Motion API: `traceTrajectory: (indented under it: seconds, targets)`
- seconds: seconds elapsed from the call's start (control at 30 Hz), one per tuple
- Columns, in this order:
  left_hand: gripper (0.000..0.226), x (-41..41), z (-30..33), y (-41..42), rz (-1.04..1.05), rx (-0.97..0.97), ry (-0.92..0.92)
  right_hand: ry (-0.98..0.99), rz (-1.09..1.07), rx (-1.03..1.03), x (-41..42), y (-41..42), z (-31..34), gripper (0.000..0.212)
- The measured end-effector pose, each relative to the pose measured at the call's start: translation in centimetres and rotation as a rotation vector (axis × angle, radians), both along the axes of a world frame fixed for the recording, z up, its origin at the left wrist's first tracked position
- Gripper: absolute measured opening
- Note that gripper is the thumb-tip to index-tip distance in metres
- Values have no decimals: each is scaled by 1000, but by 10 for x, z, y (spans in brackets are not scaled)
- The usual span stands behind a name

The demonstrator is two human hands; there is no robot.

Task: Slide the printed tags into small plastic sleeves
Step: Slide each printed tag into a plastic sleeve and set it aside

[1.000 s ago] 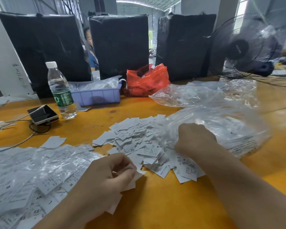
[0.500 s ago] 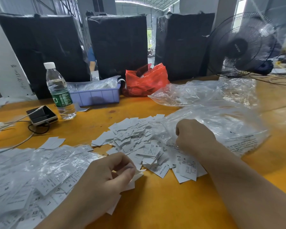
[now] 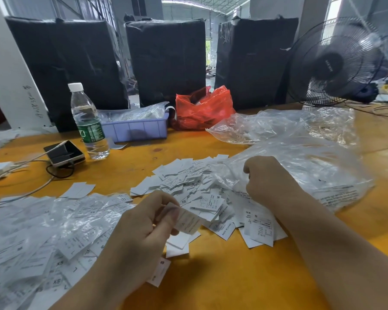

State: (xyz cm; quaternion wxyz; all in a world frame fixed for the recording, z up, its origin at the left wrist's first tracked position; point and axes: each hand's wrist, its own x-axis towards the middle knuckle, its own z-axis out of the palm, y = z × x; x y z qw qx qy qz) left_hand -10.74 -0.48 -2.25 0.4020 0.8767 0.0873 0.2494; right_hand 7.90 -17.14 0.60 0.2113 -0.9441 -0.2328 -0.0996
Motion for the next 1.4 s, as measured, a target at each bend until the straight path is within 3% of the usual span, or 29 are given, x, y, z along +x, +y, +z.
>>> traceTrajectory:
  seconds: [0.17, 0.27, 0.33, 0.43, 0.5, 0.6, 0.67, 0.73, 0.8, 0.83, 1.0, 1.2, 1.33, 1.4]
  targets:
    - [28, 0, 3, -1, 45, 8, -22, -159, 144, 197, -8, 4, 6, 37]
    - [35, -1, 4, 0, 56, 16, -9, -166, 265, 419, -22, 8, 13, 25]
    - [39, -1, 4, 0, 61, 18, 7, 49, 388, 612, -31, 9, 20, 15]
    - [41, -1, 4, 1, 77, 1, 29, 628, 698, 962, -45, 11, 29, 3]
    - [35, -1, 4, 2, 58, -41, 32, 864, 824, 1077, -50, 14, 29, 9]
    - [28, 1, 5, 2, 3, -126, 3, 994, 914, 1094, -57, 22, 22, 13]
    - [26, 3, 5, 1, -27, -282, -14, 999, 949, 1075, -63, 25, 18, 11]
    - [38, 4, 8, 1, -49, -447, -6, 915, 940, 1028, -66, 27, 14, 10]
    - [63, 3, 9, 4, -104, -503, -14, 798, 909, 961, -67, 27, 12, 9]
    - [65, 2, 10, 5, -118, -511, -23, 734, 893, 927, -67, 27, 12, 9]
    - [18, -1, 12, 3, -52, -332, -56, 513, 859, 835, -70, 28, 7, 20]
    - [15, -1, 14, 6, 34, -405, -166, 493, 588, 795, -67, 26, 8, 26]
    - [12, -1, 16, 6, 76, -421, -223, 662, 556, 565, -65, 28, 11, 9]
    - [10, -2, 17, 3, 75, -412, -228, 777, 603, 497, -67, 31, 9, 16]
